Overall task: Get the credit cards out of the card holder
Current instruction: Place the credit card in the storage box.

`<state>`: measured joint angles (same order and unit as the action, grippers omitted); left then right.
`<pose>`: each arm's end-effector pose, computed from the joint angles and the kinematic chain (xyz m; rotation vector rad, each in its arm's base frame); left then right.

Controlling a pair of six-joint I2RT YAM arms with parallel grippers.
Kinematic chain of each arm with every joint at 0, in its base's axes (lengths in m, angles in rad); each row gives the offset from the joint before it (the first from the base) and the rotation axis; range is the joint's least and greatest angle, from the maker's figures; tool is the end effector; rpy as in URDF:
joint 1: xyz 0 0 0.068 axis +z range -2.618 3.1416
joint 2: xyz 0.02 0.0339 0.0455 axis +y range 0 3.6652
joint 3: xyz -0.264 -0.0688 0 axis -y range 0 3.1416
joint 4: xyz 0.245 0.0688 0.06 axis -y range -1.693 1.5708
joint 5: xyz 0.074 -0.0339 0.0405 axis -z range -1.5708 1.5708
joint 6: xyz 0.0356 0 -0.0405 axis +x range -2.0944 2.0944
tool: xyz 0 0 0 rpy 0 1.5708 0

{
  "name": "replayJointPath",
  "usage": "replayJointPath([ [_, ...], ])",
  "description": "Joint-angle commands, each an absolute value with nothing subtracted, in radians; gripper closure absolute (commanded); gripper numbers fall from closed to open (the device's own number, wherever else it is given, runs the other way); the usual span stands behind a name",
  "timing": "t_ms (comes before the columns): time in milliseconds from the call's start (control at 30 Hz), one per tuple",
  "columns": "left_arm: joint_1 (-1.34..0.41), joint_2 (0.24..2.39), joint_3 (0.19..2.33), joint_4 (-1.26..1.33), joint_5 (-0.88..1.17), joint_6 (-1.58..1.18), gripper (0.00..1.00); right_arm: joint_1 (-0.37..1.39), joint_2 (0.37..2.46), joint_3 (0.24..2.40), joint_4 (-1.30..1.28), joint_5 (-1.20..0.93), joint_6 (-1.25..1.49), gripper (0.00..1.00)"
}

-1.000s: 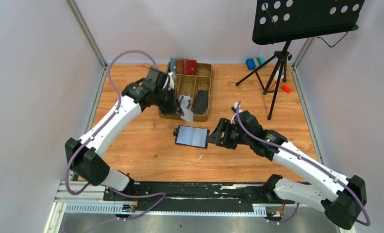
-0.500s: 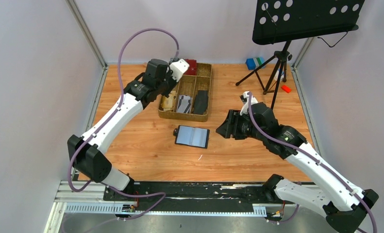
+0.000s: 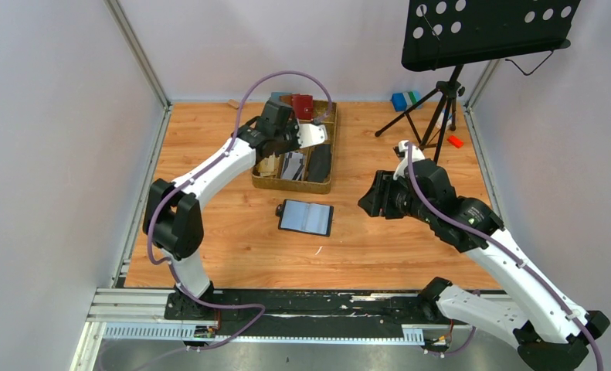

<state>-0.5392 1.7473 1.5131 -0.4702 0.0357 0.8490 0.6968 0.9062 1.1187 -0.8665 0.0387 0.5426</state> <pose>0.3444 -0.2075 0.3039 1.4714 1.7386 0.1223 0.1320 0.1087 0.3650 -0.1553 2.2950 0.6230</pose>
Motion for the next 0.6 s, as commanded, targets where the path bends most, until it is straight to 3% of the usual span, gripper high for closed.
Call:
replayJointPath([
  [0, -0.555, 1.777, 1.573, -0.441, 0.031, 0.968, 1.0, 0.682, 0.882, 1.17, -0.895, 0.1, 0.508, 0.51],
  [567, -0.597, 1.912, 1.52, -0.403, -0.072, 1.083, 1.0, 0.647, 0.899, 1.193, -0.912, 0.088, 0.454, 0.5],
])
